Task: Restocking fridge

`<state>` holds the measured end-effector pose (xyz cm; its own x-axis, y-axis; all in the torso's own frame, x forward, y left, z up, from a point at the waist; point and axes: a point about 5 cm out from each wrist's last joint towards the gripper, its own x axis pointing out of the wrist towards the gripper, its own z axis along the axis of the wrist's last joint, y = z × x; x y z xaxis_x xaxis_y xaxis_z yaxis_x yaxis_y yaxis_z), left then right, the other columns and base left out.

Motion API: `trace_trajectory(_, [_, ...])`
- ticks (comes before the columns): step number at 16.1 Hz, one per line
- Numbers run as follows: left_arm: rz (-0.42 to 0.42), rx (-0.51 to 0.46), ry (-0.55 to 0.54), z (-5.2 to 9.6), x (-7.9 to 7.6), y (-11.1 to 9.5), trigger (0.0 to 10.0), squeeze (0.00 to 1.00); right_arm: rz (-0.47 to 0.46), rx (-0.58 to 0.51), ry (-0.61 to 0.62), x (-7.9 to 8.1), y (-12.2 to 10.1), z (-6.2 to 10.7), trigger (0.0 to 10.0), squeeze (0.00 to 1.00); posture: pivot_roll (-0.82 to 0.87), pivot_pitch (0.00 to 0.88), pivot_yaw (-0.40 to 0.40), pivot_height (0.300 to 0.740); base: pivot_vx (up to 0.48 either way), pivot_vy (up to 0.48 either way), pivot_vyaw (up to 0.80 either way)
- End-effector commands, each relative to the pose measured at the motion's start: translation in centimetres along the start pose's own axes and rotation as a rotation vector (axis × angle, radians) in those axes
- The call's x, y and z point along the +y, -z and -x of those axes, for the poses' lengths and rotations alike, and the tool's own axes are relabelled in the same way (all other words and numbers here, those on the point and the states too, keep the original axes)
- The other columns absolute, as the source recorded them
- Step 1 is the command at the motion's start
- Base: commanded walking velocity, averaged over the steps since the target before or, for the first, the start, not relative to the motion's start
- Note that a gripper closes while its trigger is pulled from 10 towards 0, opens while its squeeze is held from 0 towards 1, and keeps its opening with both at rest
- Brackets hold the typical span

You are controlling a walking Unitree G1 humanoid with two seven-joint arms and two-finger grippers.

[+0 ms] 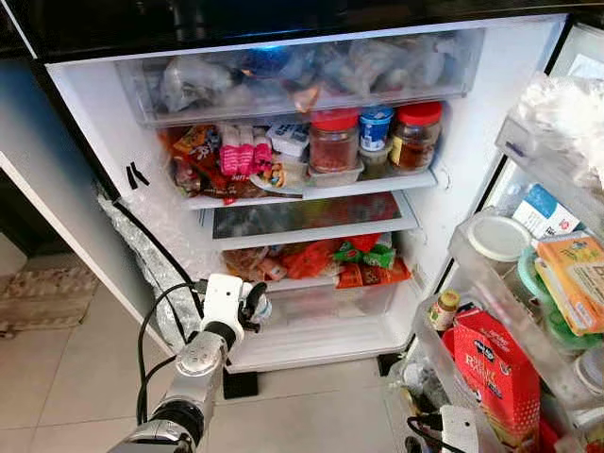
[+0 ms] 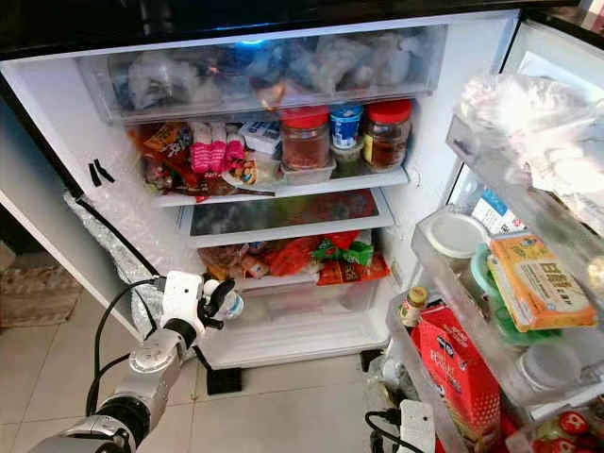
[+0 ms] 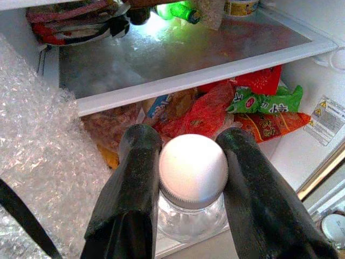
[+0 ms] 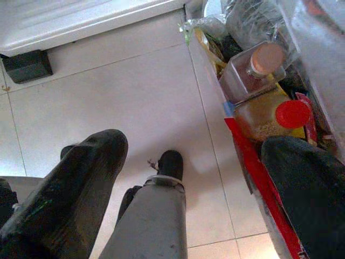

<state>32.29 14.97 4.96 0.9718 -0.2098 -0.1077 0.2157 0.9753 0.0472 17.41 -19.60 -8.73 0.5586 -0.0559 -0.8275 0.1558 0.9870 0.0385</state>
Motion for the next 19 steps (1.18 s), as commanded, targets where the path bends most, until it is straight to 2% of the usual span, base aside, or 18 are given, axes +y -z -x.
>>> trace_trajectory(1, [0.001, -0.014, -0.012, 0.0, 0.41, -0.29, 10.0, 0.0, -0.009, 0.002, -0.004, 0.13, 0.25, 0.04, 10.0, 0.0, 0.04, 0.094, 0.034, 0.71, 0.0, 0.0, 0.0])
trace_trajectory(3, [0.002, -0.015, -0.012, 0.0, 0.4, -0.29, 10.0, 0.0, -0.005, 0.011, -0.001, 0.12, 0.29, 0.03, 10.0, 0.0, 0.04, 0.103, 0.034, 0.705, 0.0, 0.0, 0.0])
trace_trajectory(9, [0.002, -0.02, -0.021, 0.02, 0.65, -0.41, 10.0, 0.0, 0.0, 0.009, -0.006, 0.17, 0.2, 0.01, 10.0, 0.0, 0.05, 0.113, 0.034, 0.645, 0.0, 0.0, 0.0])
trace_trajectory(14, [0.008, -0.028, -0.014, -0.11, 0.44, -0.59, 10.0, 0.0, -0.006, 0.001, -0.005, 0.17, 0.14, 0.01, 10.0, 0.0, 0.04, 0.115, 0.034, 0.645, 0.0, 0.0, 0.0])
trace_trajectory(19, [0.136, -0.035, -0.024, -0.52, 0.6, -1.03, 10.0, 0.0, -0.009, -0.002, -0.006, 0.18, 0.1, 0.01, 10.0, 0.0, 0.05, 0.117, 0.035, 0.645, 0.0, 0.0, 0.0])
